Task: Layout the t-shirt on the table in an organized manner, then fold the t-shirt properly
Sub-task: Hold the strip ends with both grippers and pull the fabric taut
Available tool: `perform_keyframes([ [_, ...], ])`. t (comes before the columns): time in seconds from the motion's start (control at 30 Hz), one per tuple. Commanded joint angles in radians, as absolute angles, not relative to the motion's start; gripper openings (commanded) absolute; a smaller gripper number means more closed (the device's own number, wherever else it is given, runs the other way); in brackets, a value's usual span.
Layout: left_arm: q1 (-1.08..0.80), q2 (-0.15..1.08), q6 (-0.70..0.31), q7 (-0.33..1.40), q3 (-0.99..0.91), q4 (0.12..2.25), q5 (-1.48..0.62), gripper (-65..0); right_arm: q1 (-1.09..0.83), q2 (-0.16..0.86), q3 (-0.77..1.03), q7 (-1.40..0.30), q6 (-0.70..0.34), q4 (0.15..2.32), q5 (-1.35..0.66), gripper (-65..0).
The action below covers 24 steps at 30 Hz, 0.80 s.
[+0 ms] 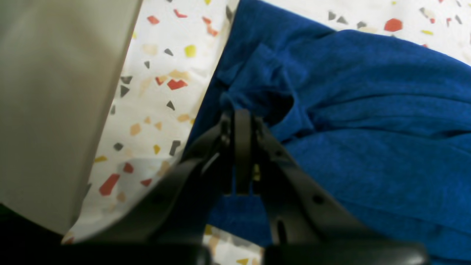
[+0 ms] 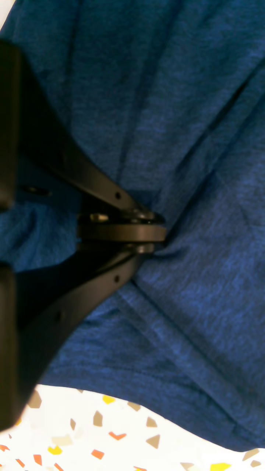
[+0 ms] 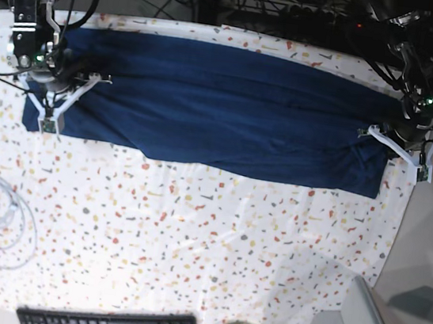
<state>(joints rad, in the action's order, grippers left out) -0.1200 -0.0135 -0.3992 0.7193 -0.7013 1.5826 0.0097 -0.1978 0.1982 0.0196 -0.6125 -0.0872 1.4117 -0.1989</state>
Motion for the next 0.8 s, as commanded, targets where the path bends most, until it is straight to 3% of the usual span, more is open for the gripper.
perform_keyframes([
  [0.0,-0.113,-0.005,-0.4,0.7,-0.704,1.596,0.007,-65.0,-0.196,0.203,0.019,-0.624,-0.087,1.414,-0.196,-64.8],
  [0.33,-0.124,-0.002,-0.398,0.704,-0.704,1.532,0.012,-65.0,-0.196,0.203,0.024,-0.624,-0.087,1.422,-0.196,-64.8],
  [0.5,-0.142,-0.002,-0.344,0.704,-0.696,1.554,0.012,-65.0,-0.196,0.203,0.025,-0.624,-0.087,1.426,-0.197,-64.8],
  [0.63,-0.154,0.001,-0.343,0.704,-0.696,1.583,0.004,-43.3,-0.231,0.202,0.028,-0.622,-0.087,1.512,-0.199,-64.8],
  [0.77,-0.156,-0.004,-0.343,0.704,-0.7,1.632,0.002,-25.5,-0.28,0.2,0.028,-0.622,-0.079,1.662,-0.199,-64.8],
])
